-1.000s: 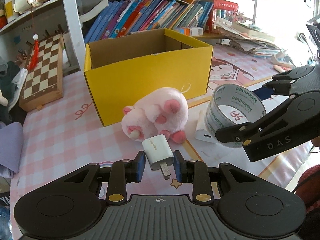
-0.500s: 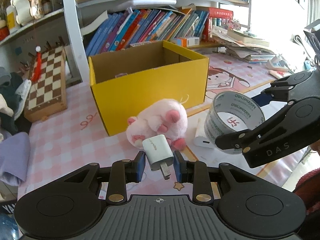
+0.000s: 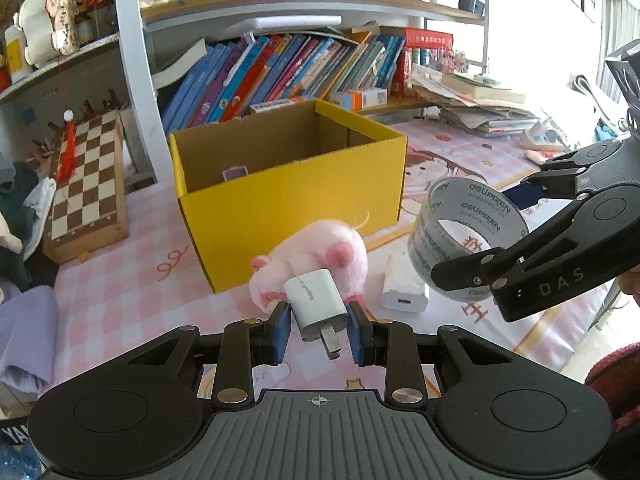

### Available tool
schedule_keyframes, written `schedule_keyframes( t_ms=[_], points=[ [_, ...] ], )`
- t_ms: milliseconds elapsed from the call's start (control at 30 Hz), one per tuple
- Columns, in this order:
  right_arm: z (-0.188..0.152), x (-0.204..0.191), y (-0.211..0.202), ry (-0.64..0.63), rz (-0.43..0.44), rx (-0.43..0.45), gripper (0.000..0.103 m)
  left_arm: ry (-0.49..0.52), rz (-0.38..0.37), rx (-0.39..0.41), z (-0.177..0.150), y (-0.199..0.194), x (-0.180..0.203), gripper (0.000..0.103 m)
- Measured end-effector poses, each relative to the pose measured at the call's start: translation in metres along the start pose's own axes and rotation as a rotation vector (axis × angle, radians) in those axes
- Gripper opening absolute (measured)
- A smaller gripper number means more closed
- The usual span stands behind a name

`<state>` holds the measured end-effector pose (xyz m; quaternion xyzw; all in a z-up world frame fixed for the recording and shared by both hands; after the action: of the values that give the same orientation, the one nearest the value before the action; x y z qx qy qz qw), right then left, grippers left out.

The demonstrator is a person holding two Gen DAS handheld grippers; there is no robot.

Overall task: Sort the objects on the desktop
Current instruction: 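Lift the charger plug with the left tool while the right tool lifts the tape roll, then carry the charger plug with the left tool while the right tool carries the tape roll over the box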

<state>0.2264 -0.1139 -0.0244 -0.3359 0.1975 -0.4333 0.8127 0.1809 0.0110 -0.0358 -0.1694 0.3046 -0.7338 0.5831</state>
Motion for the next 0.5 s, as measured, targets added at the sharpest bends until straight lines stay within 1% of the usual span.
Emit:
schedule_keyframes(
  t_ms=[167,500],
  points=[
    [0.018,0.008,-0.006,0.01,0.004,0.034,0.082,0.003,0.013,0.046,0.02,-0.003,-0.005,0.028],
    [0.078,0.024,-0.012,-0.033,0.027,0.142,0.082,0.014,0.036,0.159,0.078,-0.002,-0.013,0.028]
  ],
)
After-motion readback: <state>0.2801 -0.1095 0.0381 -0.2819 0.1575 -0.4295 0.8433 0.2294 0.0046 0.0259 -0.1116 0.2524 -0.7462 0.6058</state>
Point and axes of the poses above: each gripper's, at about its wrist camera, not at the fingertips, and y roughly the way its jaws point, x to its right, z to its top, the point moved 9 cm from there along y, roughly the way its jaws point, and after that the axes turned 4 degrees about y, right-handed, at the moved point
